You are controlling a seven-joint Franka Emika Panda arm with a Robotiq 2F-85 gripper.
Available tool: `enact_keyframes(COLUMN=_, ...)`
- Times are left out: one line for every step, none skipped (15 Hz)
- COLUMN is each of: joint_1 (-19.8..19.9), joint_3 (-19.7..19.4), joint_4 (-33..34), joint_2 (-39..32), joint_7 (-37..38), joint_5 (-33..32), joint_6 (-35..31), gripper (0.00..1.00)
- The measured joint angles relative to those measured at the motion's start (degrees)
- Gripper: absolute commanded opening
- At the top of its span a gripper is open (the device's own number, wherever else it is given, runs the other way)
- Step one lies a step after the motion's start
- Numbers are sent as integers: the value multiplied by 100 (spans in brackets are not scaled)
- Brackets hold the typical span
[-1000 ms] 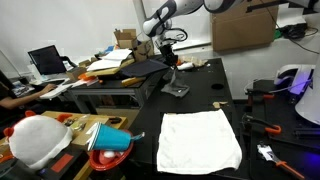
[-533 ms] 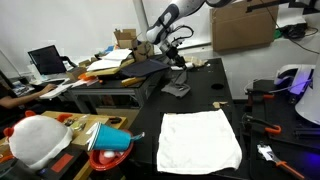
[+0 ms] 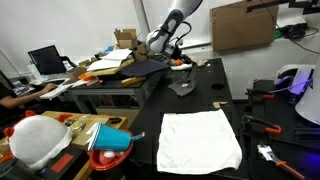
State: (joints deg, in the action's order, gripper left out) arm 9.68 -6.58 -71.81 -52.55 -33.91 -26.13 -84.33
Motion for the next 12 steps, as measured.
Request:
enact_keyframes(joint_1=-44, joint_3=-10, joint_4=-157, joint_2=69, joint_7=-29, joint_5=-330, joint_6=-67, gripper=1)
enact_keyframes(joint_1=-84, joint_3=-26, joint_4=-321, joint_2=136, joint_7=-34, joint_5=-638, joint_6=-155, gripper=27)
enact_keyframes(joint_1=-126, joint_3=-53, joint_4=-522, joint_2=218, joint_7=-34, joint_5=-966, joint_6=-278, gripper=29)
enact_keyframes(joint_1=-158, joint_3=-70, joint_4=-741, joint_2=306, joint_7=-25, joint_5=-1304, joint_6=-407, gripper=35)
enact_keyframes(joint_1=-182, joint_3=-80, joint_4=-978, joint_2=402, joint_7=9, joint_5=-1649, joint_6=-547, gripper=44)
enact_keyframes(joint_1=-199, joint_3=-82, joint_4=-1212, joint_2=499, joint_7=60, joint_5=-1993, joint_6=-692, gripper=51)
enact_keyframes(joint_1=-213, joint_3=-82, joint_4=-1451, joint_2=602, joint_7=115, joint_5=-2348, joint_6=-852, gripper=58)
enact_keyframes(joint_1=-224, joint_3=-80, joint_4=-1671, joint_2=702, joint_7=196, joint_5=-2671, joint_6=-1010, gripper=66)
enact_keyframes(joint_1=-232, joint_3=-73, joint_4=-1877, joint_2=804, joint_7=284, joint_5=-2950, joint_6=-1152, gripper=73)
enact_keyframes(joint_1=-233, joint_3=-55, joint_4=-2052, joint_2=904, joint_7=357, joint_5=-3134, joint_6=-1260, gripper=81)
enact_keyframes(joint_1=-227, joint_3=-23, joint_4=-2198, joint_2=1005, joint_7=407, joint_5=-3210, joint_6=-1322, gripper=88)
enact_keyframes(joint_1=-222, joint_3=16, joint_4=-2316, joint_2=1103, joint_7=411, joint_5=-3236, joint_6=-1358, gripper=95)
